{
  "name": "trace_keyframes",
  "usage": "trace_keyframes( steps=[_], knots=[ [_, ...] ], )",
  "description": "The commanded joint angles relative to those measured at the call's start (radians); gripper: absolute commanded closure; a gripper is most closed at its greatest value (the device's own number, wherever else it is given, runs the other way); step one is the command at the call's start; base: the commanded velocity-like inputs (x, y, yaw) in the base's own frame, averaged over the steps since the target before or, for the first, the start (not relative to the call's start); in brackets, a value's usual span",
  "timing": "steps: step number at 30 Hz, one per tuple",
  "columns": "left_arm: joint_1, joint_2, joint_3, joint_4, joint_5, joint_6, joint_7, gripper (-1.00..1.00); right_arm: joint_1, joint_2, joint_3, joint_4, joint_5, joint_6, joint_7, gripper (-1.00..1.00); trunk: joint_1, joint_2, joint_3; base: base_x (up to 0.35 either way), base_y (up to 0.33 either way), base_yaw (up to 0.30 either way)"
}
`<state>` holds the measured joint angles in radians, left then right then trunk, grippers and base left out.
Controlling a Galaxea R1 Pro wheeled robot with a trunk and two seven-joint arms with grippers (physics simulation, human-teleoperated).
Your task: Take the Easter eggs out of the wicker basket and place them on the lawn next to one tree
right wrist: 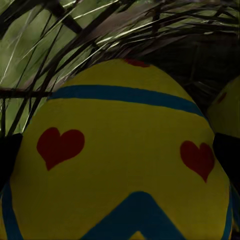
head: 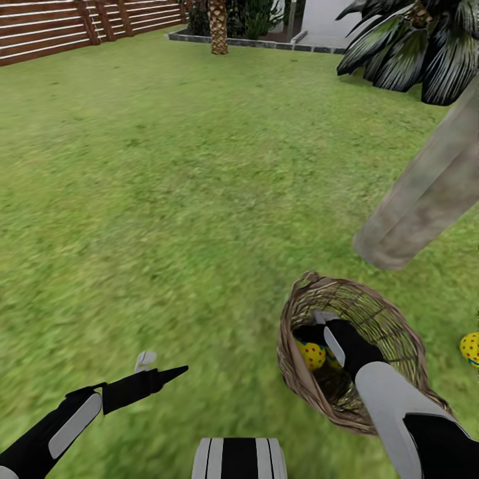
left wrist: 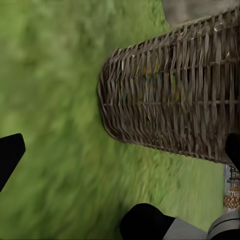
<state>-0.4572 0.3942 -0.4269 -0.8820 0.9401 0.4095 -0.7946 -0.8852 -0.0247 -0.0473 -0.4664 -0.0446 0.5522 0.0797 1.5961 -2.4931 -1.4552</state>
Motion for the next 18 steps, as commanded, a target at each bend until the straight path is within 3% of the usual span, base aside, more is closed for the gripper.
trace_keyframes(
  steps=[1,18],
  knots=[
    [0.0,0.0,0.0,-0.001,0.0,0.001,0.0,-1.0,0.0,0.0,0.0,0.0,0.0,0.0,0.0,1.0,-0.004,0.007,0.004,0.0,0.0,-0.038],
    [0.0,0.002,0.0,-0.025,-0.001,0.012,-0.012,-1.0,0.0,-0.001,0.001,0.0,0.0,0.0,0.0,1.0,-0.069,0.126,0.059,-0.046,-0.048,-0.001]
  ],
)
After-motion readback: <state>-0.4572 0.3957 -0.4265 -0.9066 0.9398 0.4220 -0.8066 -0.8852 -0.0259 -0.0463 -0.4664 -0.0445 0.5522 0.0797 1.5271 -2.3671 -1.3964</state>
